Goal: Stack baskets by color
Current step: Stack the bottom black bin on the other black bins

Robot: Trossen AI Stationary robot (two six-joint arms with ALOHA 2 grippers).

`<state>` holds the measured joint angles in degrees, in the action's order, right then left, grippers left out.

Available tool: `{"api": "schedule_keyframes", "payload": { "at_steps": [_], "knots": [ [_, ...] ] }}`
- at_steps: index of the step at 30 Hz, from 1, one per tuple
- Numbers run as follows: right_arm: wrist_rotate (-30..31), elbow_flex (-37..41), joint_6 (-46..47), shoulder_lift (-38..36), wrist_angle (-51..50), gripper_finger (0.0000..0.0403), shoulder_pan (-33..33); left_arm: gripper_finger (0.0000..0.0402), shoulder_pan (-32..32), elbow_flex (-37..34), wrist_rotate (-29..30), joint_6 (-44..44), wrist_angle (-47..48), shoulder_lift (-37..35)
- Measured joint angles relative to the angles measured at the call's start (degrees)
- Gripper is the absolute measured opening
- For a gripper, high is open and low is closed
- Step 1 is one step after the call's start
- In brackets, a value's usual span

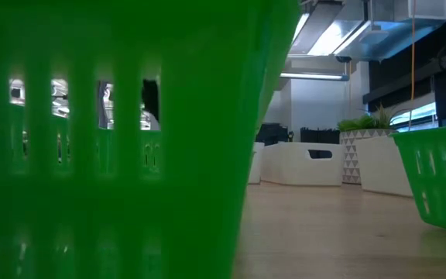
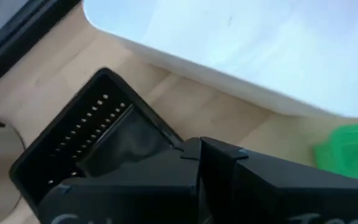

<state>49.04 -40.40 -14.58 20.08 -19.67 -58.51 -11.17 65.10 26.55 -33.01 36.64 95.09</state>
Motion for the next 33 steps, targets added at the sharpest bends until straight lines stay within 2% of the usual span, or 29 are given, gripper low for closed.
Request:
{"api": "schedule_keyframes", "payload": {
  "at_steps": [9, 18, 26, 29, 33],
  "knots": [
    [0.84, 0.0, -0.8, 0.0, 0.09, 0.0007, -0.01, 0.0, -1.21, 0.0, -0.14, 2.04, 1.52, 2.05],
    [0.84, 0.0, -0.86, 0.02, 0.09, 0.0007, -0.01, 0.0, 0.57, 0.0, -1.02, -2.27, 12.31, 1.99],
    [0.86, 0.0, -0.77, 0.03, 0.07, 0.0007, -0.01, 0.0, 1.59, 3.0, 1.9, -3.97, 12.61, -3.02],
    [0.86, 0.0, -0.76, 0.02, 0.12, 0.0007, -0.01, 0.0, 0.74, 3.32, 4.78, -5.52, 16.63, -4.74],
    [0.89, 0.0, -0.92, 0.02, 0.1, 0.0007, -0.01, 0.0, -1.56, 3.17, 5.44, -10.63, 26.78, -5.2]
  ]
}}
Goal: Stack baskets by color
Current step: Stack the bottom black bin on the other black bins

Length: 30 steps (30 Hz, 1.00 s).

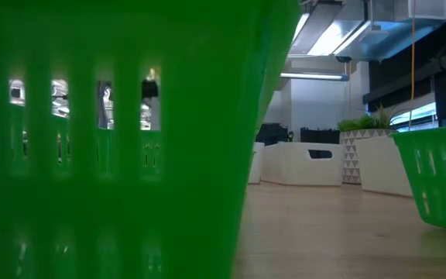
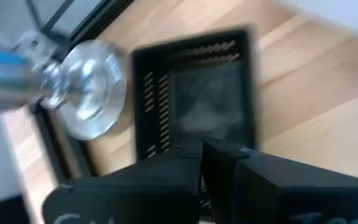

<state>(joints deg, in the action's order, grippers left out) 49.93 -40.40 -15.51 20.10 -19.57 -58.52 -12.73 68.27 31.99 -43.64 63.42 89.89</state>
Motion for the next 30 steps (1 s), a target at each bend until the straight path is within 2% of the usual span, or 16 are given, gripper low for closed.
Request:
{"api": "schedule_keyframes", "payload": {
  "at_steps": [5, 19, 26, 30],
  "knots": [
    [0.0, 0.0, 0.0, -0.02, -0.02, 0.0007, 0.0, 0.0, -1.37, -2.97, -6.6, -0.81, -0.86, 0.0],
    [0.0, 0.0, -0.22, -0.02, -0.06, 0.0007, 0.0, 0.0, 0.83, -13.25, -15.83, -5.18, -5.11, 0.02],
    [0.0, 0.0, -0.2, -0.02, -0.04, 0.0007, 0.0, 0.0, 3.04, -14.27, -20.88, -6.03, -4.4, 0.04],
    [-0.01, 0.0, -0.11, -0.02, -0.05, 0.0007, 0.0, 0.0, 4.93, -14.27, -24.75, -8.38, -0.33, 0.04]
  ]
}}
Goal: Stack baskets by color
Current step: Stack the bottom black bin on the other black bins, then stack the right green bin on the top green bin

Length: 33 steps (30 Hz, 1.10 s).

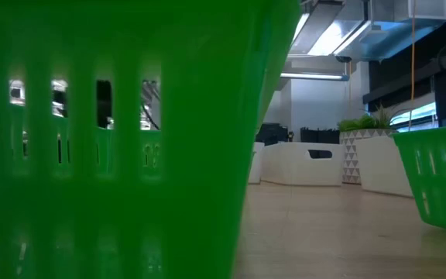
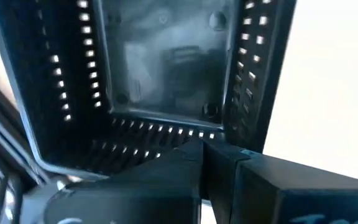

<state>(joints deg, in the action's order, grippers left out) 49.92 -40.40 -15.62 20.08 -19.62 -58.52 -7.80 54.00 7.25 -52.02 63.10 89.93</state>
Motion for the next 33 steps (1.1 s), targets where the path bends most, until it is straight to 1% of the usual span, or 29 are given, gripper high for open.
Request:
{"api": "schedule_keyframes", "payload": {
  "at_steps": [4, 8, 11, 14, 19, 23, 25, 30, 33],
  "knots": [
    [-0.01, 0.0, 0.04, 0.0, 0.01, 0.0007, 0.0, 0.0, 2.99, 0.0, -3.72, -4.8, 4.66, 0.0],
    [-0.03, 0.0, 0.07, 0.0, 0.01, 0.0007, 0.0, 0.0, 7.4, 0.0, -8.4, -9.67, 8.18, -1.06],
    [-0.33, 0.0, 0.07, 0.0, 0.01, 0.0007, 0.0, 0.0, 10.75, -0.04, -8.48, -13.48, 8.44, -2.14],
    [-0.47, 0.0, 0.08, 0.0, -0.01, 0.0007, 0.0, 0.0, 12.87, 0.38, -4.93, -18.4, 8.18, -4.22],
    [-0.43, 0.0, 0.31, 0.0, -0.02, 0.0007, 0.0, 0.0, 15.47, 2.55, 1.94, -25.05, 8.45, -9.79],
    [1.44, 0.0, 0.33, 0.01, 0.24, 0.0007, 0.0, 0.0, 17.11, 5.08, 8.38, -28.7, 8.47, -14.87],
    [2.24, 0.0, 0.27, 0.19, 1.39, 0.0007, 0.01, 0.0, 18.42, 6.31, 12.04, -28.8, 8.34, -16.99],
    [2.24, 0.0, -0.09, 1.71, 5.03, 0.0007, 0.54, 0.0, 21.76, 9.27, 18.67, -27.02, 8.03, -20.54],
    [2.14, -1.36, -0.17, 3.97, 4.72, 0.0007, 1.04, 0.0, 24.14, 10.87, 21.65, -24.99, 7.8, -22.7]
  ]
}}
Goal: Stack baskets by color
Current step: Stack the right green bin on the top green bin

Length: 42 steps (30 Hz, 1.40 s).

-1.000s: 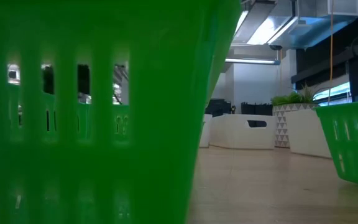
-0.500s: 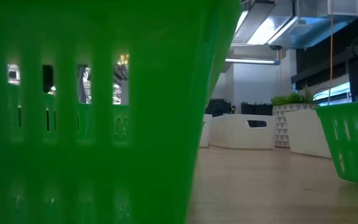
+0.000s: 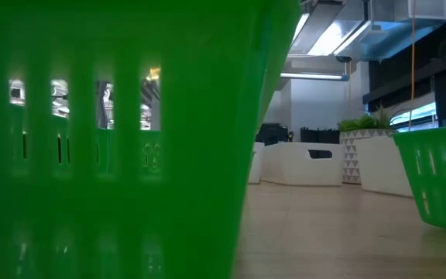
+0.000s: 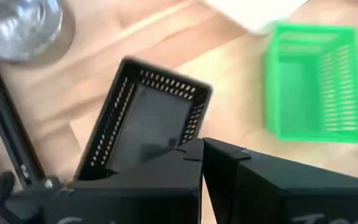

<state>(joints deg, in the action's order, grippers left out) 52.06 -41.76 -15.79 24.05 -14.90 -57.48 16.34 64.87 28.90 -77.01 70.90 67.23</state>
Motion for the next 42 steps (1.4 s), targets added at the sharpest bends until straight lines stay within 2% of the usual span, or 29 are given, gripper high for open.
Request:
{"api": "schedule_keyframes", "payload": {
  "at_steps": [4, 8, 15, 19, 23, 26, 29, 33, 39, 42],
  "knots": [
    [0.01, -5.7, -1.13, 5.42, -2.57, 0.0007, 1.15, 0.0, 3.1, 1.92, 3.74, 6.11, -0.87, -1.91],
    [1.8, -14.19, -0.39, 13.23, -9.75, 0.0007, 3.3, 0.0, 6.01, 2.77, 5.84, 11.56, -2.39, -4.09],
    [0.65, -29.34, 9.9, 28.45, -22.61, 0.0007, 11.31, 0.0, 11.36, 2.73, 7.91, 20.04, -7.24, -7.97],
    [-8.17, -36.45, 24.28, 35.76, -32.78, 0.0007, 16.82, 0.0, 13.73, 2.73, 9.58, 22.86, -8.06, -10.06],
    [-21.91, -41.35, 36.7, 41.48, -40.23, 0.0007, 21.61, 0.0, 14.92, 2.73, 10.04, 25.42, -7.9, -11.81],
    [-31.64, -42.42, 40.75, 44.12, -39.65, 0.0007, 23.27, 0.0, 15.57, 2.73, 10.04, 27.03, -7.26, -12.49],
    [-38.58, -42.44, 40.98, 46.15, -36.99, 0.0007, 23.52, 0.0, 16.17, 2.71, 10.06, 28.46, -7.07, -13.08],
    [-43.21, -42.47, 41.03, 49.47, -32.06, 0.0007, 23.52, 0.0, 16.85, 2.71, 10.06, 30.05, -7.08, -13.73],
    [-44.36, -42.47, 42.11, 54.59, -24.65, 0.0007, 23.52, 0.0, 18.06, 2.69, 10.04, 30.09, -7.11, -13.95],
    [-44.29, -42.47, 42.34, 56.74, -24.05, 0.0007, 23.52, 0.0, 18.73, 2.69, 10.21, 30.09, -7.09, -13.93]
  ]
}}
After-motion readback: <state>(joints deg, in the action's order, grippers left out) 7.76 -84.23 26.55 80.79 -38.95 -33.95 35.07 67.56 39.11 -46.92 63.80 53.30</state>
